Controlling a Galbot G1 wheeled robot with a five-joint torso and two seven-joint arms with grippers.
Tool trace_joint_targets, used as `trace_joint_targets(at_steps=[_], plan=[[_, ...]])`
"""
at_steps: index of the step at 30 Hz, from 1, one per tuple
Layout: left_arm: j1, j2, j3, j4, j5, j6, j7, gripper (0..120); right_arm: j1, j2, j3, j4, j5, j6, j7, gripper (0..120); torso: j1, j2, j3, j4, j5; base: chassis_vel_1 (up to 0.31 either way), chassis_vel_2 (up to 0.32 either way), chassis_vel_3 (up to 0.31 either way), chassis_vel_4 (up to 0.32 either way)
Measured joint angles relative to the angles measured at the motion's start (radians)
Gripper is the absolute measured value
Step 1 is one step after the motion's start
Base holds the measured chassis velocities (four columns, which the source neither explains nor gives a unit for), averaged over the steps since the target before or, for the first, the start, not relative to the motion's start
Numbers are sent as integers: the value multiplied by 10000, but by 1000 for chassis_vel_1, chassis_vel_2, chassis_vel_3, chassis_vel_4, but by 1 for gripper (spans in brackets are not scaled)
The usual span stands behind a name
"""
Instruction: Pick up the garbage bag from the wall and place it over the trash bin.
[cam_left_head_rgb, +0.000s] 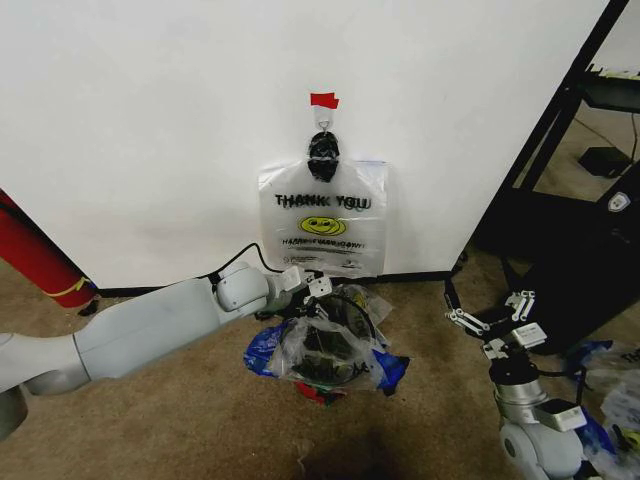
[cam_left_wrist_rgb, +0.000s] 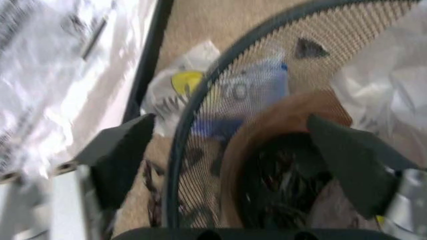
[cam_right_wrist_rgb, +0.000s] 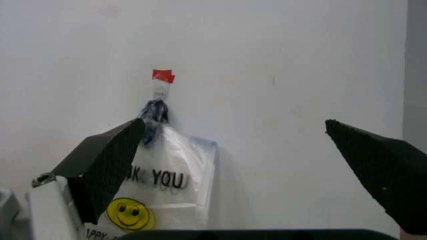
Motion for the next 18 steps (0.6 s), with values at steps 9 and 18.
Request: trace_joint_targets(at_steps=[9,18], plan=[[-60,-44,13,-43,-12,599,32,58,-13,12,-1,-39,-35,81,10,100,0,0,0,1,-1,0,0,0,0],[-76,-259,-115,-233,-328,1961,-517,22,-57,-20,-14,-117,-114,188,44,100,0,2,-1,0,0,0,0,0,0]])
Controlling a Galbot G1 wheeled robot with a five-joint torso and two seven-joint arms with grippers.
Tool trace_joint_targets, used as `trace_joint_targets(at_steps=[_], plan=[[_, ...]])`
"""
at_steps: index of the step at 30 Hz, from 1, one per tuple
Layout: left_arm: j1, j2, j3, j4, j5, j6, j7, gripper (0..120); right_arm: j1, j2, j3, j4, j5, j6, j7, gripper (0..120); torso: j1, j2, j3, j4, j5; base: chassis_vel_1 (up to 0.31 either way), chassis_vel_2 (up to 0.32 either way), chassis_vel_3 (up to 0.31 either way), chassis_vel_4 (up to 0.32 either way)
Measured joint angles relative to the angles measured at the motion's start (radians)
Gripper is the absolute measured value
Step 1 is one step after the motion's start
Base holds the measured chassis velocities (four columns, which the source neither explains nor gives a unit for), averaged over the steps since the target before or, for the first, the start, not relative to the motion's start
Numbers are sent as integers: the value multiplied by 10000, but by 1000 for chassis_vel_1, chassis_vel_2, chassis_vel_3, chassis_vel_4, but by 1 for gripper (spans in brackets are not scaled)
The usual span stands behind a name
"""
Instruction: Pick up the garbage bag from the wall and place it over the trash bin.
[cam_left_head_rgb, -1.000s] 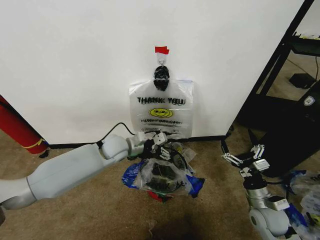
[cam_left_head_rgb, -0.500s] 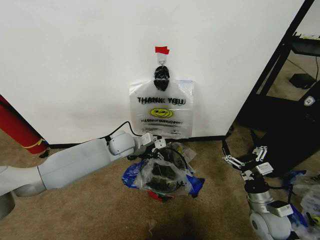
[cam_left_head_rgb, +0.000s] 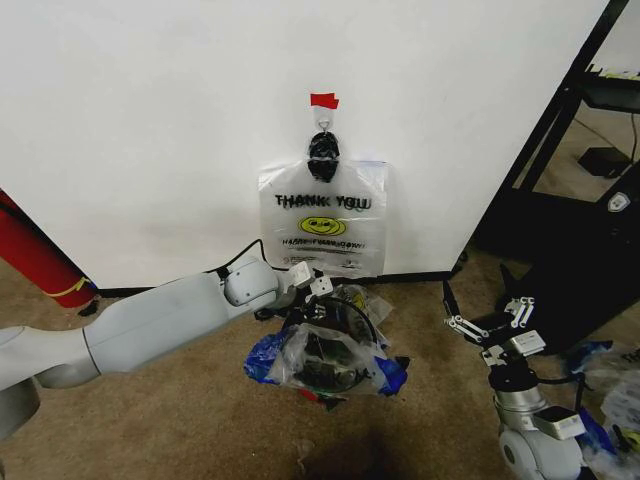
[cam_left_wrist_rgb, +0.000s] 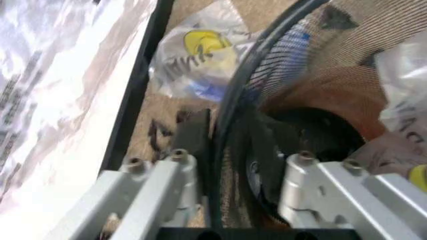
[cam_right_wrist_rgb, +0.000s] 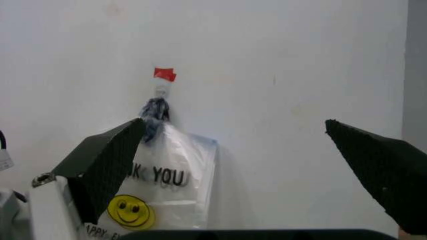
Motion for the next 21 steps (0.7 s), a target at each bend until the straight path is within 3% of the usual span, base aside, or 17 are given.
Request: trace_joint_targets(at_steps=[5,9,12,13,16,19,20,21], plan=[[175,-36,-172,-151,-120,932,-887,5,23,-19,-62,-1,-7,8,6,100,0,0,0,1,0,0,0,0,0],[426,90,-499,-244,-440,1152,-1367,2,52,-35,-89,-20,-4,10,24,100,0,0,1,1,-1,0,0,0,0],[1064,529,-1673,-670,-1407,1186,-2271,2,135,-117,-204,-6,308,-157,174,100,0,0,1,-2,1,0,0,0,0],[1064,529,-1673,-670,-1407,1186,-2271,2,135,-117,-204,-6,308,-157,174,100,0,0,1,-2,1,0,0,0,0],[1989,1111,-2949,-1333,-3118,1181,-3401,2,250,-162,-293,-3,489,-317,291,100,0,-1,1,2,-3,0,0,0,0],[3692,1722,-4740,-2015,-4861,1161,-4806,2,353,-191,-407,-103,486,-382,294,100,0,0,1,-1,-2,0,0,0,0],[3692,1722,-4740,-2015,-4861,1161,-4806,2,353,-191,-407,-103,486,-382,294,100,0,0,1,-1,-2,0,0,0,0],[4330,1846,-5467,-2170,-5354,1161,-5314,1,387,-204,-467,-133,485,-420,296,100,0,-1,1,0,-8,0,0,0,0]])
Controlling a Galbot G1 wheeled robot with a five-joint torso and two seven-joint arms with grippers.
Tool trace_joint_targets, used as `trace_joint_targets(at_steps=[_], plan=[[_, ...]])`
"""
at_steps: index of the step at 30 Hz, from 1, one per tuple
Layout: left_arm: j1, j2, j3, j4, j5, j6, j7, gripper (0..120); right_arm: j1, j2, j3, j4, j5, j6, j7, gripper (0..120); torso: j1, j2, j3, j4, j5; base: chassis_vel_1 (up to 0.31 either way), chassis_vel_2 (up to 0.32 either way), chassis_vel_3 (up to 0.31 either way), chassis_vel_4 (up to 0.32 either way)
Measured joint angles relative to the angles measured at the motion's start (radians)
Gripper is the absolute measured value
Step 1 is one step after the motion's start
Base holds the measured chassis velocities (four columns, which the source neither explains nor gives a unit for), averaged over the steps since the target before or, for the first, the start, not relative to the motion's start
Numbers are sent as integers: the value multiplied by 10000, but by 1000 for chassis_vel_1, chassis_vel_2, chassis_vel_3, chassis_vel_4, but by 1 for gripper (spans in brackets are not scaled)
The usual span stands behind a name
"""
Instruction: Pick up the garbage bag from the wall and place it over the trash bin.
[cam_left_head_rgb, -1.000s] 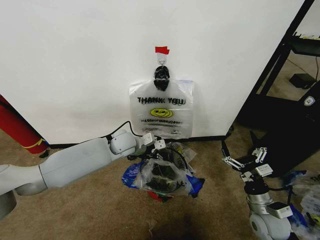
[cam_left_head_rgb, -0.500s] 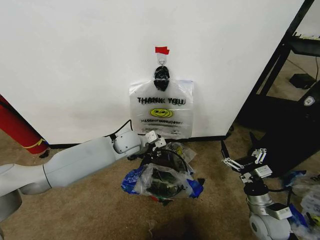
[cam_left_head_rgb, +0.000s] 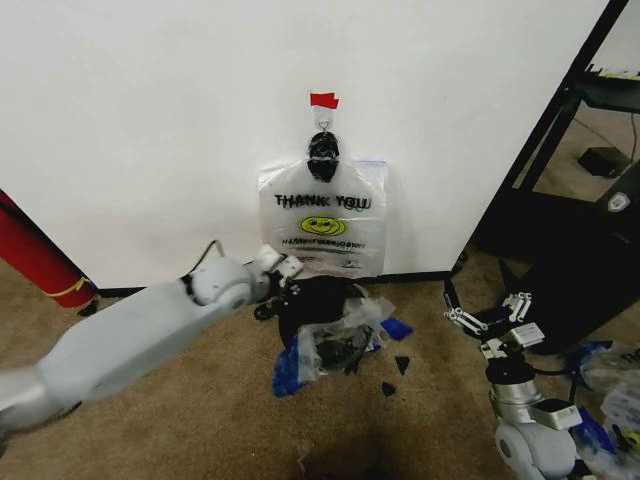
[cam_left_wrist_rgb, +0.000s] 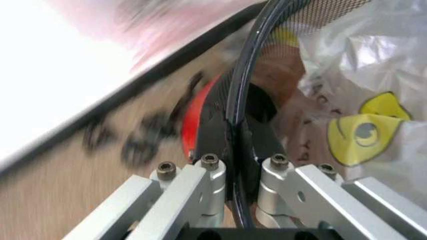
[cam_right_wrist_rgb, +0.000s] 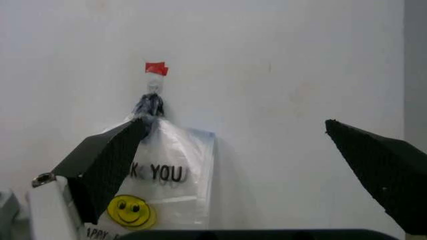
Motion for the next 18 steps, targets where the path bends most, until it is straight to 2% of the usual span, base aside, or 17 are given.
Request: trace_joint_targets(at_steps=[2,4,5,8,10,15,18], plan=[[1468,157,-1619,-345,-1120,-11,-1168,1,89,-30,-146,-54,2,-98,25,100,-1,1,-2,5,9,0,0,0,0],[2724,149,-2660,-684,-1984,-26,-2025,1,183,-45,-270,-95,2,-206,38,100,-2,1,-1,13,4,0,0,0,0],[2724,149,-2660,-684,-1984,-26,-2025,1,183,-45,-270,-95,2,-206,38,100,-2,1,-1,13,4,0,0,0,0],[3582,-264,-3346,-1000,-3125,-65,-3408,1,274,-26,-375,-104,-63,-350,40,100,-3,1,-3,9,14,0,0,0,0],[3921,-673,-3591,-1158,-3635,-88,-4387,1,324,33,-447,-120,-199,-411,42,100,-3,2,-3,-7,11,0,0,0,0],[4523,-1354,-3744,-1552,-4286,-307,-6104,1,418,119,-670,-174,-335,-495,43,100,-4,3,-5,9,18,0,0,0,0],[4841,-1747,-3788,-1813,-5202,-410,-6947,1,412,136,-690,-238,-344,-494,43,100,-3,2,-3,0,8,0,0,0,0]])
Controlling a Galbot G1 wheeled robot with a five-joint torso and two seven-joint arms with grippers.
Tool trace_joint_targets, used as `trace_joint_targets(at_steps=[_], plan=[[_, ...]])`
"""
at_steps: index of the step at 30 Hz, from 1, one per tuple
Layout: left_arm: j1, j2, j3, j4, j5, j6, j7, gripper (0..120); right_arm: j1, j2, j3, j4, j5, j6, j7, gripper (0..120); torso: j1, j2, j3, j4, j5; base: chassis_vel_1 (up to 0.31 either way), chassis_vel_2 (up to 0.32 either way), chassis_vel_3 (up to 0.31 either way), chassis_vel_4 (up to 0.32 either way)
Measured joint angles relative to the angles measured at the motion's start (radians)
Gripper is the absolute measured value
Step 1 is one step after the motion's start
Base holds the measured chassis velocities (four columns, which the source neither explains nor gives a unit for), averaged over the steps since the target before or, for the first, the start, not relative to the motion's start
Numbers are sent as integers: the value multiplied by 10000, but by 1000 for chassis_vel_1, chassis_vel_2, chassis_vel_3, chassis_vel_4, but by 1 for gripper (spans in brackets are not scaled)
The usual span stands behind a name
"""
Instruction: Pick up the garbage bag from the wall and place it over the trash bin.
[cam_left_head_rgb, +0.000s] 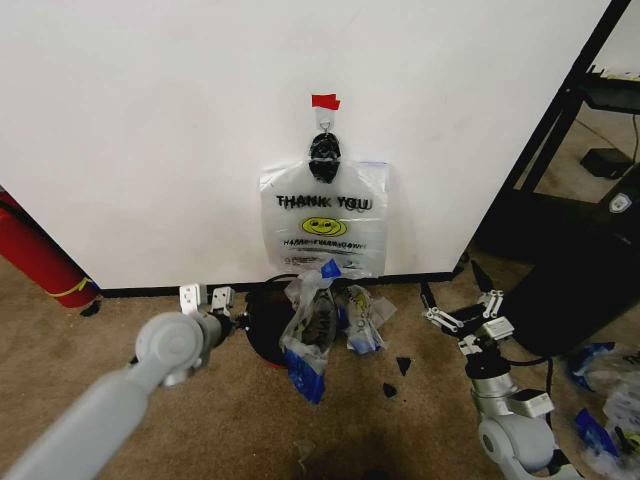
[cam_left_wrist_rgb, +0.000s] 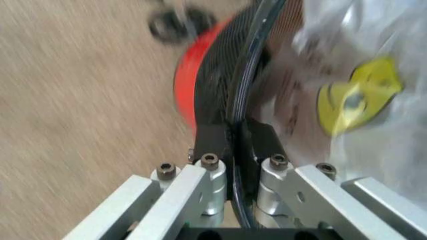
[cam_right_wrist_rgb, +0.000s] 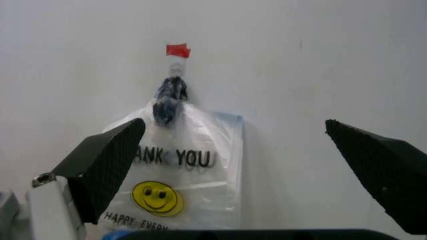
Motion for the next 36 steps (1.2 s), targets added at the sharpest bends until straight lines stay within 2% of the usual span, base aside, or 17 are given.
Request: trace_joint_targets(at_steps=[2,8,20,26,30,36], plan=[[246,-176,-24,-193,-592,-4,-312,1,-52,-33,59,-41,2,39,0,100,2,-2,3,-5,-7,0,0,0,0],[546,-225,-106,-601,-1427,32,-851,1,-217,-178,331,-138,60,225,1,100,3,-4,5,-6,-11,0,0,0,0],[-229,637,-588,-1743,-2989,-235,-1636,1,-408,-76,269,-227,-112,461,-16,100,4,-4,3,-1,0,0,0,0,0],[250,815,-771,-2420,-3933,-266,-2286,1,-461,6,186,-157,-273,469,-17,100,4,-4,3,0,-2,0,0,0,0],[705,1254,-707,-2939,-4516,-257,-2737,1,-546,30,193,-7,-363,467,-17,100,4,-4,3,2,-3,0,0,0,0],[492,1531,-457,-2941,-5227,-190,-3014,1,-664,181,180,69,-542,506,-17,100,2,-4,2,-2,-1,0,0,0,0]])
